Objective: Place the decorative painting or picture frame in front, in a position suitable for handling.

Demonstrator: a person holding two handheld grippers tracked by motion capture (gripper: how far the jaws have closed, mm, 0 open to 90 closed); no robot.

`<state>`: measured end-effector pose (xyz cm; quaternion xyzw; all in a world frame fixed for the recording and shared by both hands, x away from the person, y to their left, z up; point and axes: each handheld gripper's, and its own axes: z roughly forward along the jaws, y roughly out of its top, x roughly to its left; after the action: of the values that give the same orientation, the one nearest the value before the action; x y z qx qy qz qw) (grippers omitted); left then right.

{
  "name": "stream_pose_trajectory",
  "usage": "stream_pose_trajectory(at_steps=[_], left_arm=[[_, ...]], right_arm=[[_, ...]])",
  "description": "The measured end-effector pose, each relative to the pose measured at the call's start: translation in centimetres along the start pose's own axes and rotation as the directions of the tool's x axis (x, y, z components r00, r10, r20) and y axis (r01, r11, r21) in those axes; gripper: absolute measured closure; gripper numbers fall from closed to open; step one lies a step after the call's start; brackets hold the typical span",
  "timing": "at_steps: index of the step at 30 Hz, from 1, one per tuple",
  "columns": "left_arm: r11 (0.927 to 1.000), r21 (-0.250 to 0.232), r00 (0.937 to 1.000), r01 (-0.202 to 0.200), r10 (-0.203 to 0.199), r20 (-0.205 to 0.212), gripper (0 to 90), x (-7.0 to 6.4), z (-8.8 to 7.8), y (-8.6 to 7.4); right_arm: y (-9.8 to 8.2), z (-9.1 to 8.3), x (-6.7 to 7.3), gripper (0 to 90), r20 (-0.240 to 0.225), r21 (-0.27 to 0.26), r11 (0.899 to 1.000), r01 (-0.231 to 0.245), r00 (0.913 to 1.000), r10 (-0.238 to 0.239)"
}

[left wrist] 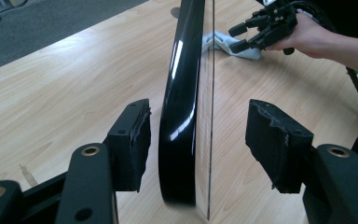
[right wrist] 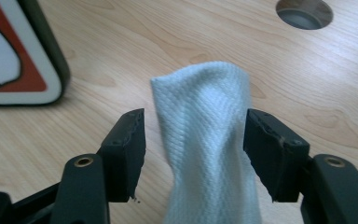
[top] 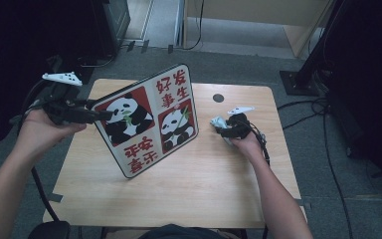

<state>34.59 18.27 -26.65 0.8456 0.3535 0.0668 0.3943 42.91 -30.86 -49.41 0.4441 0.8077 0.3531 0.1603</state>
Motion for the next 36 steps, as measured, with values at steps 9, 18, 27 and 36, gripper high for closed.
stream_pose_trajectory(at_steps=[9,18,27,36], left_arm=[[0.9995,-0.007,0.9995,0.030,-0.030,-0.014,44.0,-0.2,0.1,-3.1],[0.9991,-0.019,0.9993,0.038,-0.038,-0.007,44.1,-1.0,1.8,-5.9],[0.9976,-0.040,0.9984,0.057,-0.056,0.006,46.0,-1.6,3.6,-7.6],[0.9951,-0.069,0.9974,0.072,-0.071,0.012,50.0,-1.1,4.9,-8.7]], right_arm=[[-0.7,0.8,-0.7,46.0,0.020,0.039,0.999,-0.030,0.9994,0.029],[-1.2,1.0,-0.6,50.5,0.053,0.024,1.000,-0.003,0.9986,0.002],[-1.1,1.0,-0.8,71.5,0.070,0.025,0.999,-0.025,0.9973,0.024],[-0.7,0.4,-1.6,79.8,0.030,0.068,0.994,-0.085,0.9961,0.083]])
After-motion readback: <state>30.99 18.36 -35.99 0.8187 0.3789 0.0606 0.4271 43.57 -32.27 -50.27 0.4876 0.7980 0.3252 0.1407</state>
